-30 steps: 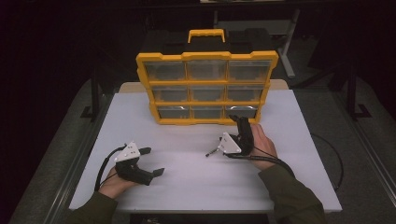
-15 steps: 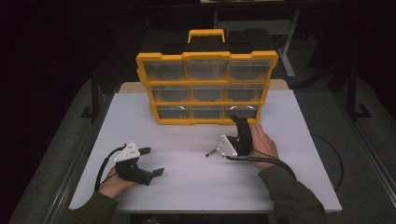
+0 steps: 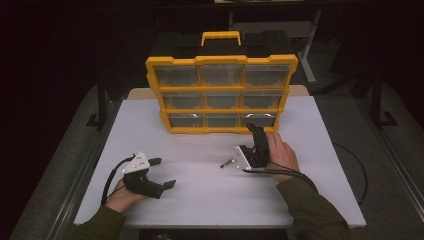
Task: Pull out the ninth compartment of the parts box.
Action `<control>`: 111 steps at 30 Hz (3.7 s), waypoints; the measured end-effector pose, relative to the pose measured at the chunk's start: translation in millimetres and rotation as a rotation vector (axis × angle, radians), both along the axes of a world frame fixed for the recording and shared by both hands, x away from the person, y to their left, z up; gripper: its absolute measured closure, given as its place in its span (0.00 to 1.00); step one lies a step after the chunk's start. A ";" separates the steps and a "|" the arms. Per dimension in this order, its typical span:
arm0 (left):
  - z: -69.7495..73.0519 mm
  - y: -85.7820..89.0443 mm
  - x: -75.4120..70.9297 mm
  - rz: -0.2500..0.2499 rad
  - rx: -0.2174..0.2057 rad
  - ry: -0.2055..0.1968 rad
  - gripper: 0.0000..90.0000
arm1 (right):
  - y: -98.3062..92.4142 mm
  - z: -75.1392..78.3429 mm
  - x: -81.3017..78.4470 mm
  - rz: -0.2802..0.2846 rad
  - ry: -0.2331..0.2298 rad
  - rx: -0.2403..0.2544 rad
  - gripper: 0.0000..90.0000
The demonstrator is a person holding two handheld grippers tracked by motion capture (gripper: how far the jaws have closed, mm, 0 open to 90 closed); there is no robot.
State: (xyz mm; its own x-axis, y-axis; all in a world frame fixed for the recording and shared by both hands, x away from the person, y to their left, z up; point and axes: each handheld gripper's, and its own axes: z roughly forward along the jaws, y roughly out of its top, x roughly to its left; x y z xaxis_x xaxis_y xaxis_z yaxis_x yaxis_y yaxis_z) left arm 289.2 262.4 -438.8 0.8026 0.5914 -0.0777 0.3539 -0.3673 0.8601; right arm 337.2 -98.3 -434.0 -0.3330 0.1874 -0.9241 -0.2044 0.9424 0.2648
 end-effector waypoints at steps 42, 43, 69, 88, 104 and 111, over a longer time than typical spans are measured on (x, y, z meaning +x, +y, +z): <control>0.2 -0.8 -0.6 0.003 -0.007 -0.010 0.02 | -0.1 -4.1 12.2 -0.049 -0.103 -0.128 0.11; 0.2 -0.8 -0.6 0.003 -0.007 -0.010 0.02 | -0.2 -5.0 13.2 -0.048 -0.106 -0.131 0.11; 0.4 -0.4 -0.4 0.004 -0.008 -0.007 0.02 | -1.7 -19.1 31.3 -0.159 -0.209 -0.188 0.12; 1.9 0.3 -2.5 0.005 0.000 -0.002 0.02 | -4.2 -26.0 37.2 -0.224 -0.269 -0.188 0.15; 1.5 -0.1 -2.6 0.002 0.004 -0.010 0.02 | -8.0 -31.4 40.5 -0.264 -0.299 -0.186 0.19; 1.4 -0.3 -2.7 0.000 0.005 -0.009 0.02 | -8.3 -30.7 40.5 -0.269 -0.317 -0.172 0.25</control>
